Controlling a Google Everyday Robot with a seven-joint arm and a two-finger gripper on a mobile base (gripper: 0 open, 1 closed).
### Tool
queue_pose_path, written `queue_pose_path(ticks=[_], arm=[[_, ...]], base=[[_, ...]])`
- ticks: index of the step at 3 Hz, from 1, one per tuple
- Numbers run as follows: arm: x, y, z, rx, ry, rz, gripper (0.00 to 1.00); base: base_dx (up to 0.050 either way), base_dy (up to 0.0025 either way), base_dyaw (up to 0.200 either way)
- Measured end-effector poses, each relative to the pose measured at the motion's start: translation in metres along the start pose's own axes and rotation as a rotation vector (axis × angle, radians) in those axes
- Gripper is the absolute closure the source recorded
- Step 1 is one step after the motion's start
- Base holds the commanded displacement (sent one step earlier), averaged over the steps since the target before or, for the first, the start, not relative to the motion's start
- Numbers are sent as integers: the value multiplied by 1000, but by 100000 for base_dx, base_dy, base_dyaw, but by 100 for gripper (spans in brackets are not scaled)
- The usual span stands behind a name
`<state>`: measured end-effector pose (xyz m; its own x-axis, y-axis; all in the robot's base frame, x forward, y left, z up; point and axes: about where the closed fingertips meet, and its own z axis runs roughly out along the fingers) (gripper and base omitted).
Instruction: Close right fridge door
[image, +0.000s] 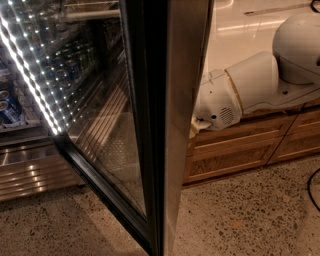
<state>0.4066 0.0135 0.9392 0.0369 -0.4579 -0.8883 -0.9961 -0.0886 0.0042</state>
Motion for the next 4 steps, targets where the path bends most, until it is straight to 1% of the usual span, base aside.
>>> queue_pose_path(ticks=[1,2,3,4], arm=[[-11,9,-7,-13,92,-10,100],[-16,19,-25,-28,274,8,100],[-16,26,-38,-96,379,41,100],[-11,31,-33,-173,369,50,100]], base=[[0,0,0],[0,0,0],[0,0,0],[0,0,0]])
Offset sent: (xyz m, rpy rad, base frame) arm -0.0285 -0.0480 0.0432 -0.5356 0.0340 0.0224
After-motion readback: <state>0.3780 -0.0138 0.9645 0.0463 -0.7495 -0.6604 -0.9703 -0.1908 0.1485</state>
